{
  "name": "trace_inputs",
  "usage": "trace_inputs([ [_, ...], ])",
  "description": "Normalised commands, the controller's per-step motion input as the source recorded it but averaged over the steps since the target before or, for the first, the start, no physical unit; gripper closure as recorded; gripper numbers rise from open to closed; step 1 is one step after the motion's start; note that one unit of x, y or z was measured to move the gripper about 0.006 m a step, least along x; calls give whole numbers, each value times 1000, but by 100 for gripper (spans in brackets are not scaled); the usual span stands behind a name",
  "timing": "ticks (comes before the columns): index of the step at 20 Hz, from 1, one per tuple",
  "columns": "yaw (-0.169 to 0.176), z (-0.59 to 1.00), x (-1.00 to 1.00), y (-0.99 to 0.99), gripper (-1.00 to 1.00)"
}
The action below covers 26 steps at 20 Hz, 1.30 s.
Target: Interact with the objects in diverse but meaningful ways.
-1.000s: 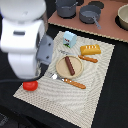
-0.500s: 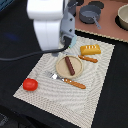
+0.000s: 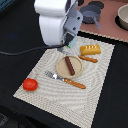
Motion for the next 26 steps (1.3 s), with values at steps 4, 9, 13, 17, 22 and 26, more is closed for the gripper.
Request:
trace_inputs([
  [4,-141,-53,599,89,-100],
  [9,-121,-131,580,84,-100],
  [13,-102,-237,520,61,-100],
  [17,-76,-203,345,30,-100],
  [22,-50,-259,249,0,-100],
  [26,-31,-324,133,20,-100],
])
